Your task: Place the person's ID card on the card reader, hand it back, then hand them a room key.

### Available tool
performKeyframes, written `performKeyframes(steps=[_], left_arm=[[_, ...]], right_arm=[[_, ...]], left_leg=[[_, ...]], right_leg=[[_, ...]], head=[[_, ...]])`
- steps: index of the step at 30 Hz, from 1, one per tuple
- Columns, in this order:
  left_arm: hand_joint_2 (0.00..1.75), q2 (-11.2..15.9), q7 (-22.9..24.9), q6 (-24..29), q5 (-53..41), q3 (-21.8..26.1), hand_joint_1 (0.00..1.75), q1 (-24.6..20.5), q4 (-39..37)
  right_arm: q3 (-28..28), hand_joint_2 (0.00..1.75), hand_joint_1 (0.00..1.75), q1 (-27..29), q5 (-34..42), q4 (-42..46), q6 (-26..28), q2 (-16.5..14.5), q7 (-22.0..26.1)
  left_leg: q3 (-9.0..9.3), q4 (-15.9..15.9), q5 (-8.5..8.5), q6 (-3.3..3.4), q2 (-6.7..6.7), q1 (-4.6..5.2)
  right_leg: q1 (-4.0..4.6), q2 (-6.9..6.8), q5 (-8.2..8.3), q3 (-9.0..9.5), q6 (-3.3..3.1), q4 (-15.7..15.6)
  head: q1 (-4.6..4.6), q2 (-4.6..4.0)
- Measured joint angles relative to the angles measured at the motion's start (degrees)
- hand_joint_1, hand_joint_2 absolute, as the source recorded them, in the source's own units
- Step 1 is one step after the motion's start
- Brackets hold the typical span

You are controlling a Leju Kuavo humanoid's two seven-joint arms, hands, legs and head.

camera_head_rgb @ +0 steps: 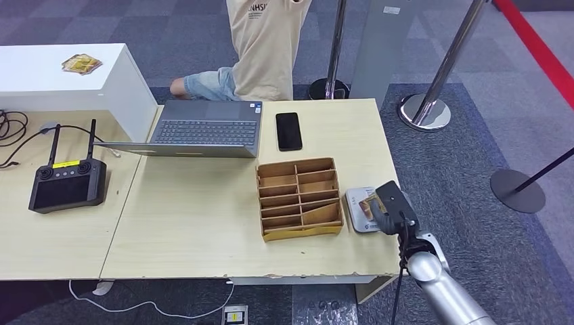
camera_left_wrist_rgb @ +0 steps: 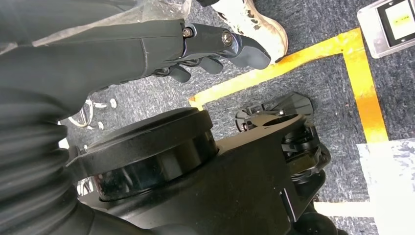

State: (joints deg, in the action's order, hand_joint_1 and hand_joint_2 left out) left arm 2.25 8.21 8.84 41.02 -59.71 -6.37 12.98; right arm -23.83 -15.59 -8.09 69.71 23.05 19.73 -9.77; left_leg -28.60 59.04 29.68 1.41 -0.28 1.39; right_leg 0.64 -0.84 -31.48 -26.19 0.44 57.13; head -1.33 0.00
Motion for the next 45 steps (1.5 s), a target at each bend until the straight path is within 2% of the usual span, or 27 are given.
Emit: performKeyframes(steps=[11,21,28,30,35,45], left_arm=[[1.75,-0.08,0.61,0.37,-0.5,-0.03,0.0,-0.01,0.0],[1.75,-0.17,-2.49,4.52,-0.84,-0.04,0.0,0.0,0.0],[1.75,-0.19,-2.77,4.72,-0.85,-0.04,0.0,0.02,0.0],[1.75,-0.23,-2.83,5.45,-0.85,-0.05,0.0,0.01,0.0],[1.75,-0.53,-2.62,7.39,-1.17,-0.06,0.0,-0.09,0.01],[1.75,-1.13,-3.01,8.11,-1.2,-0.07,0.0,-0.16,0.0]], right_arm=[[-0.32,1.75,1.75,-1.42,-2.06,-5.81,1.19,-2.45,0.27],[-1.4,1.75,1.75,-2.13,-10.82,-8.97,6.53,-4.07,0.28],[-1.61,1.75,1.75,-2.28,-11.54,-9.49,6.86,-4.52,0.0],[-1.85,1.75,1.75,-2.3,-13.87,-9.6,7.76,-4.59,-0.8],[-3.09,1.75,1.75,-2.31,-25.02,-9.44,9.63,-4.9,-5.23],[-2.84,1.75,1.75,-0.88,-15.17,-5.01,5.95,-5.34,-1.49]], left_leg=[[0.06,0.0,0.0,0.0,0.02,-0.03],[0.15,0.0,0.0,0.0,0.03,-0.03],[0.23,0.0,0.0,0.0,0.04,-0.03],[0.26,0.0,0.0,0.0,0.04,-0.03],[0.32,0.0,0.0,0.0,0.03,-0.04],[0.34,0.0,0.0,0.0,0.11,-0.03]], right_leg=[[0.02,0.01,0.0,0.05,0.0,0.0],[0.02,0.01,0.0,0.14,0.0,-0.01],[0.02,0.01,0.0,0.22,0.0,-0.02],[0.01,0.01,0.0,0.24,0.0,-0.02],[0.02,0.01,0.0,0.28,0.0,-0.02],[0.02,0.07,0.01,0.3,-0.01,-0.02]], head=[[0.01,0.0],[0.0,0.0],[0.0,-0.01],[0.0,0.0],[0.01,0.0],[0.01,-0.01]])
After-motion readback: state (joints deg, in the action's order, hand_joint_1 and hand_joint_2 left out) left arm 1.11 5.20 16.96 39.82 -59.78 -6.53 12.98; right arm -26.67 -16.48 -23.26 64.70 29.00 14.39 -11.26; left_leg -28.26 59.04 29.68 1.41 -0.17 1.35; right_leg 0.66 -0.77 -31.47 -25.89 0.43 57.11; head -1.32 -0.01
